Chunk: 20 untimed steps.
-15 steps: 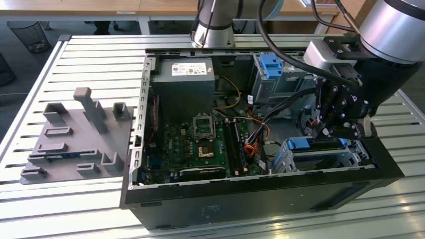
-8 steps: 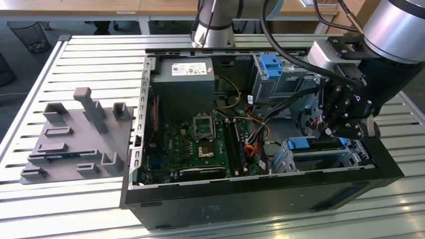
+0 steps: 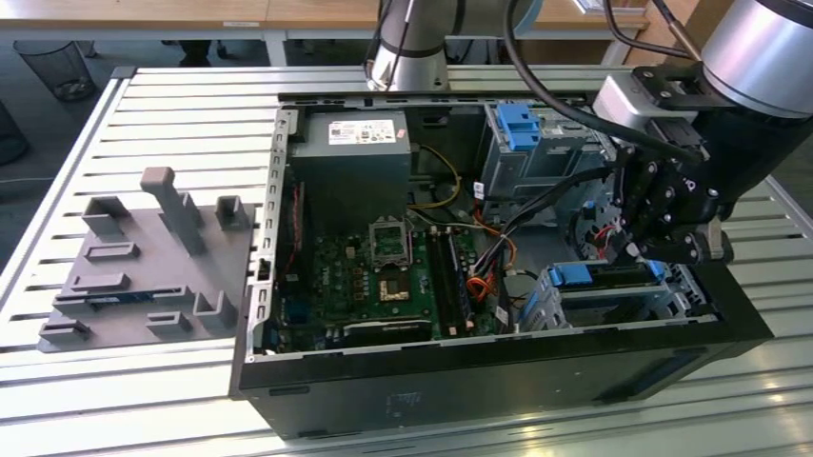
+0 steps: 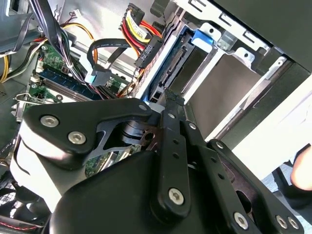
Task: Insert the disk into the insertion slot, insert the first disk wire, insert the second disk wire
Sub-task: 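Insert the first disk wire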
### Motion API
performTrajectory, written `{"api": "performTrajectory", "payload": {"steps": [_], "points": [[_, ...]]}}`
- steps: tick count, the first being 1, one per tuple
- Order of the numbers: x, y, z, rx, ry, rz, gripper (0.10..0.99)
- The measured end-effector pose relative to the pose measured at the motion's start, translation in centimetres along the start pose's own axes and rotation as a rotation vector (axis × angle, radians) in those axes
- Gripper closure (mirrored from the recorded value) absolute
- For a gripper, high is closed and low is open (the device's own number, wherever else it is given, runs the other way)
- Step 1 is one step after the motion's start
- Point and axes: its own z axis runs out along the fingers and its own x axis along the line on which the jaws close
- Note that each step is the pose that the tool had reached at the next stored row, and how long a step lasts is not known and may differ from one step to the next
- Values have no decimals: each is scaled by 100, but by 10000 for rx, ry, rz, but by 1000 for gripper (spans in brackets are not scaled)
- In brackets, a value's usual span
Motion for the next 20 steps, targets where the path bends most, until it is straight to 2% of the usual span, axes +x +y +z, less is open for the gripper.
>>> {"api": "performTrajectory", "payload": {"steps": [7,12,20], "points": [[-19,-5,-55,0,-8,0,980],[-50,-8,-60,0,-9,0,980],[-115,-60,-58,-13,-20,-1,980]]}}
